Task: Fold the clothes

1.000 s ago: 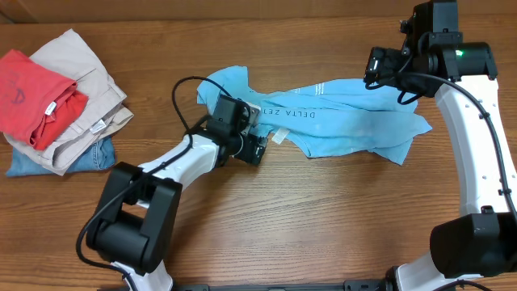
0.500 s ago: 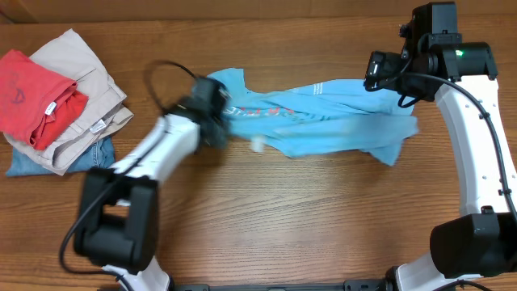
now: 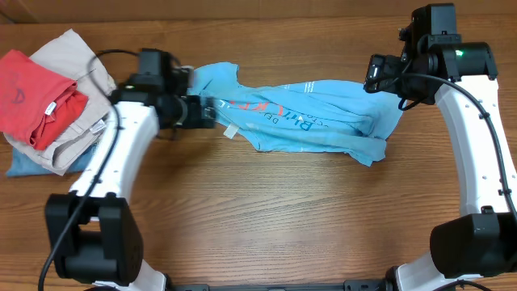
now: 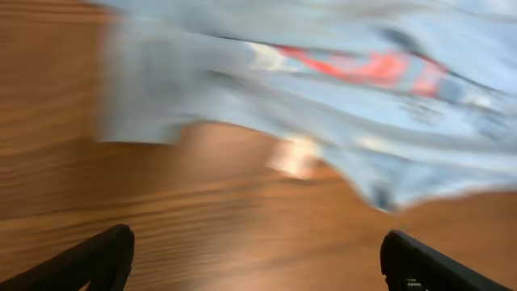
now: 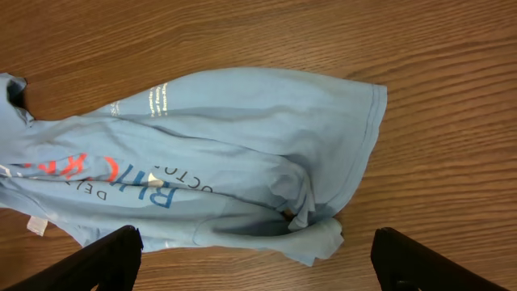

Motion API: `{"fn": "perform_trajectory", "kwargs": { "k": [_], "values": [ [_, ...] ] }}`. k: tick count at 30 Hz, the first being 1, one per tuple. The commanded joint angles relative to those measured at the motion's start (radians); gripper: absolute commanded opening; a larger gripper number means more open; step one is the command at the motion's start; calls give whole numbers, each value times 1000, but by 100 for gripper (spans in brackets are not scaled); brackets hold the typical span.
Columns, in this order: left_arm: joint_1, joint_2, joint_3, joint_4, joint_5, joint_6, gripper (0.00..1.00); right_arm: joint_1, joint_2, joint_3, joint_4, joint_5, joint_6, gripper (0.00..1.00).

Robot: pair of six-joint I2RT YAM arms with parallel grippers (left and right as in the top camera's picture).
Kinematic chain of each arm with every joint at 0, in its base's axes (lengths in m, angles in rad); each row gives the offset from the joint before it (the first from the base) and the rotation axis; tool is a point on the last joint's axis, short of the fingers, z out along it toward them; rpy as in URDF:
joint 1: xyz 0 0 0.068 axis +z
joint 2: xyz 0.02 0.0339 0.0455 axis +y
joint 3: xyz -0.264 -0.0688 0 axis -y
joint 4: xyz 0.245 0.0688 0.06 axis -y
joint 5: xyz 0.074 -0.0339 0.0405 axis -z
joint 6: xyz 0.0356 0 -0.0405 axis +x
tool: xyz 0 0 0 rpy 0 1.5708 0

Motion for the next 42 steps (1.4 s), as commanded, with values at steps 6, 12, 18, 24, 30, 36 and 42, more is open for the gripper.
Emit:
{"fn": "perform_trajectory", "kwargs": {
  "k": [6,12,18,24,30,36,42],
  "values": [
    [-299,64,-7,111,-113,-67,100,-2,-32,10,-11,10,0,95],
    [-383,209,-7,175,-132,31,100,-2,-32,10,-10,10,0,95],
    [-382,316,0,211,-142,50,86,-2,-32,10,-10,10,0,95],
    [-383,316,8,209,-143,69,43,-2,-32,10,-9,10,0,95],
    [-381,316,14,141,-164,64,4,-2,-32,10,-10,10,0,95],
    [-319,276,57,-89,-327,22,4,-2,-32,10,-6,10,0,95],
    [-154,132,58,-128,-471,22,4,-2,-32,10,-5,10,0,95]
  ]
}}
